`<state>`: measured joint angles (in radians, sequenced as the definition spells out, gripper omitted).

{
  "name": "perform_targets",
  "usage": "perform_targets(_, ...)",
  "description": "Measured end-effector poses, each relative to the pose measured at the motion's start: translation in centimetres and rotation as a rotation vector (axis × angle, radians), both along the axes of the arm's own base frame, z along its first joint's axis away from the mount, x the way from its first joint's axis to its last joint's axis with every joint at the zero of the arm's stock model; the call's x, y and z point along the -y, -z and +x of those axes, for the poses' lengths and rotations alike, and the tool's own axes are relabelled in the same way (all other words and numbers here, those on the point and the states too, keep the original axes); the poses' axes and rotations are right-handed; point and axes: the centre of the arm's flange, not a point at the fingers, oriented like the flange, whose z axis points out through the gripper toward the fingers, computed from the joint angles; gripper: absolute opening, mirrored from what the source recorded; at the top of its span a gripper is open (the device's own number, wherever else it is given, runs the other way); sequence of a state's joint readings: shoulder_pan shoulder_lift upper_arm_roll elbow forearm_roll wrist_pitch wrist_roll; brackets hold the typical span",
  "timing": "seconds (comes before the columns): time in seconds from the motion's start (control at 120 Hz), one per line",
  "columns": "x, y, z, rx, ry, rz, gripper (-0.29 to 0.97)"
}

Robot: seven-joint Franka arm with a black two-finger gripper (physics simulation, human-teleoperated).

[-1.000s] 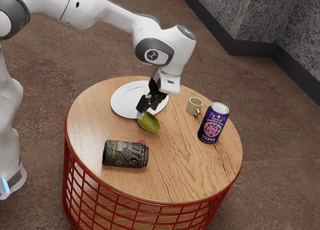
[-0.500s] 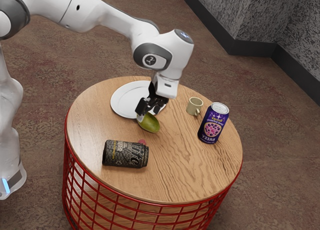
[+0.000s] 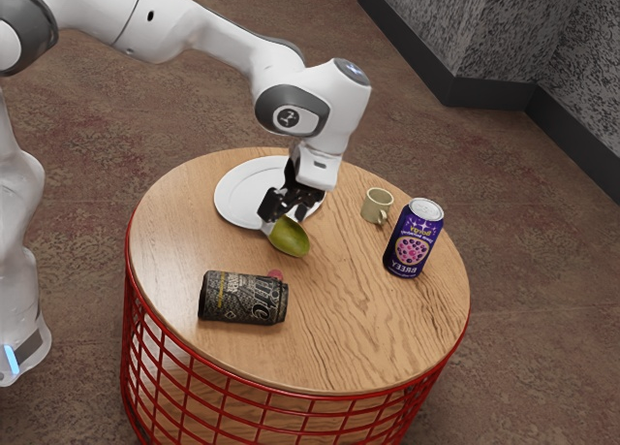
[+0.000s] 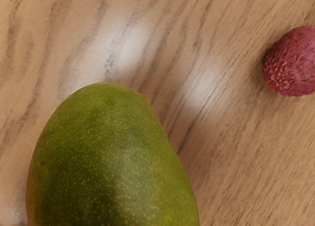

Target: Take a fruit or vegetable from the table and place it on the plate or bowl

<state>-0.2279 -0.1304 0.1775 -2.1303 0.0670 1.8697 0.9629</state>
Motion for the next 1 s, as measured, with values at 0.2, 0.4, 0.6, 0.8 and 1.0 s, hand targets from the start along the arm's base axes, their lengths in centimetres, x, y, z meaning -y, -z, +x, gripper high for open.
perform_targets(0.2,-0.7,0.0,0.3,0.012,0.007,0.001,0.68)
perform_targets(0.4,-0.7,0.3,0.5,0.017,0.023,-0.001,0.68)
perform_targets(0.6,-0.6,1.1,0.7,0.011,0.033,-0.003,0.68)
perform_targets(0.8,-0.5,1.7,1.0,0.01,0.04,-0.005,0.68)
perform_targets(1.0,-0.4,2.6,1.2,0.004,0.047,-0.006,0.68)
